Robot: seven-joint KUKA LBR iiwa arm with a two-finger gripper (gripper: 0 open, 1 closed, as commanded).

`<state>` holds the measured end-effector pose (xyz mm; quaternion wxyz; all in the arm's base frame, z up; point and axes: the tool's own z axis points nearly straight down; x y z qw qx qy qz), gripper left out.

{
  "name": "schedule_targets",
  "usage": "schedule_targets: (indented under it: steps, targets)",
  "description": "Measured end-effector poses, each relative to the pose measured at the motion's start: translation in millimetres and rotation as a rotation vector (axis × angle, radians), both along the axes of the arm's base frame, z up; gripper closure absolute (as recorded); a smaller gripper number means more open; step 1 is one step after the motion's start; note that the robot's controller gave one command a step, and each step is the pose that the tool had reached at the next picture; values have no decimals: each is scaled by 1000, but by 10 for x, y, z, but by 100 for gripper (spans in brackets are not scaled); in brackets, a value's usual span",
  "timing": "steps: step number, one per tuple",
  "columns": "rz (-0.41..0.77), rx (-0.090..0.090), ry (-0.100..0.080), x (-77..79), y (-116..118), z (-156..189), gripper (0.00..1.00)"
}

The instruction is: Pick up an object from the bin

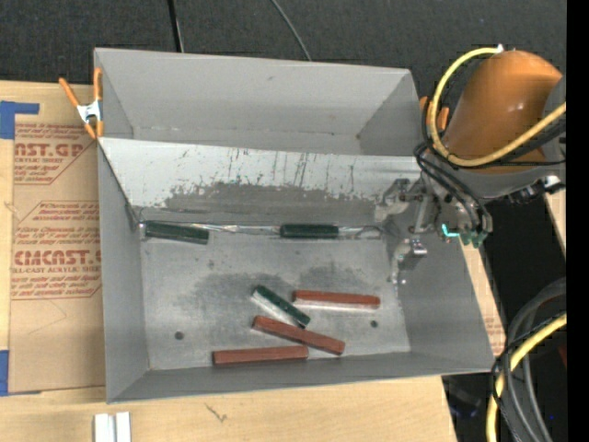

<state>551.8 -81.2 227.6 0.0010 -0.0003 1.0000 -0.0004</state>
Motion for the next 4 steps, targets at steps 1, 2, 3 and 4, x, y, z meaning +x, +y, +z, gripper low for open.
schedule_targets:
  steps: [1, 2, 3, 4]
  targets:
    - [55, -1, -8, 56, 13, -354, 0]
    - [31, -6, -33, 152, 125, -1469, 100]
    - [34, -1, -5, 75, 147, -1540, 0]
    - [34, -1, -6, 76, 147, -1539, 0]
